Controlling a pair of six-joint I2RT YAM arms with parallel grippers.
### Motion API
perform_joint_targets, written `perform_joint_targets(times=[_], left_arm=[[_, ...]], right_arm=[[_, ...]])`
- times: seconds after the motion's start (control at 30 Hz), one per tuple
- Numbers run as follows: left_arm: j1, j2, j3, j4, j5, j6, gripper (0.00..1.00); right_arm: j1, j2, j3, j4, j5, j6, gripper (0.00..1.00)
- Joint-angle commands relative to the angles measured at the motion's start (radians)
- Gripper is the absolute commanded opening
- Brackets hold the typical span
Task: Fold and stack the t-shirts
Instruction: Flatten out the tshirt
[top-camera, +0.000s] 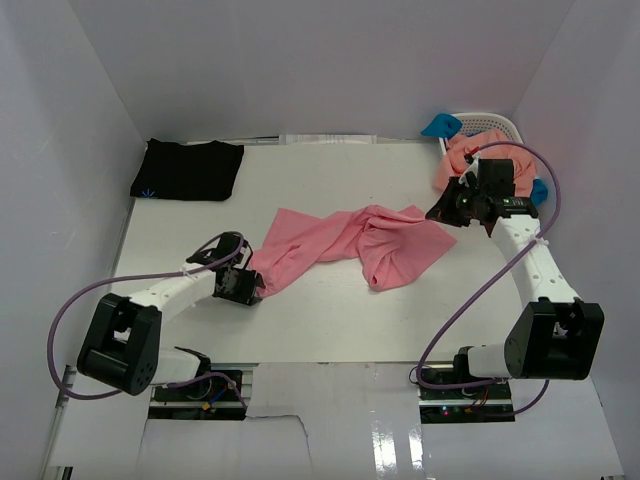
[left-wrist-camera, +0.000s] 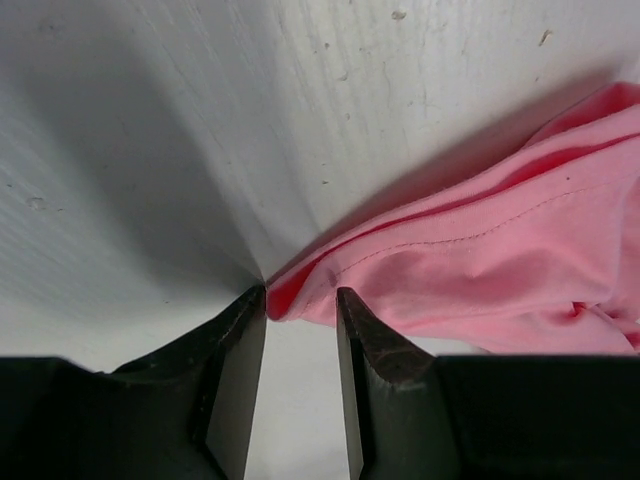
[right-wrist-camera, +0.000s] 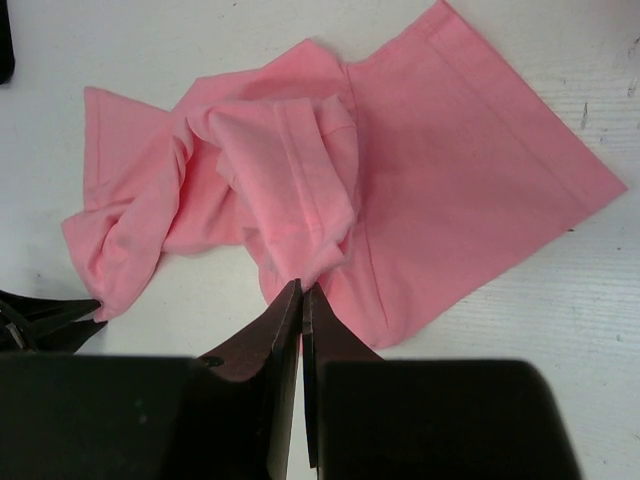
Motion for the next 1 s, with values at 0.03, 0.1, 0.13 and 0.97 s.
perform_joint_targets(times=[0.03, 0.1, 0.13, 0.97], left_arm=[[-0.004, 0.040, 0.011, 0.012, -0.010, -0.062, 0.45], [-0.004, 0.058, 0.014, 0.020, -0.006, -0.062, 0.45], [-0.004, 0.063, 0.013, 0.023, -0.004, -0.062, 0.45], [0.034, 0.285, 0.690, -0.255, -0.370, 0.703, 0.00]], right_arm=[[0.003, -0.039, -0.012, 0.027, -0.019, 0.005, 0.08], [0.004, -0.046, -0.016, 0.027, -0.023, 0.007, 0.08], [0.003, -0.049, -0.018, 0.028, -0.023, 0.007, 0.08], [0.006, 0.098, 0.262, 0.039, -0.045, -0.004, 0.08]])
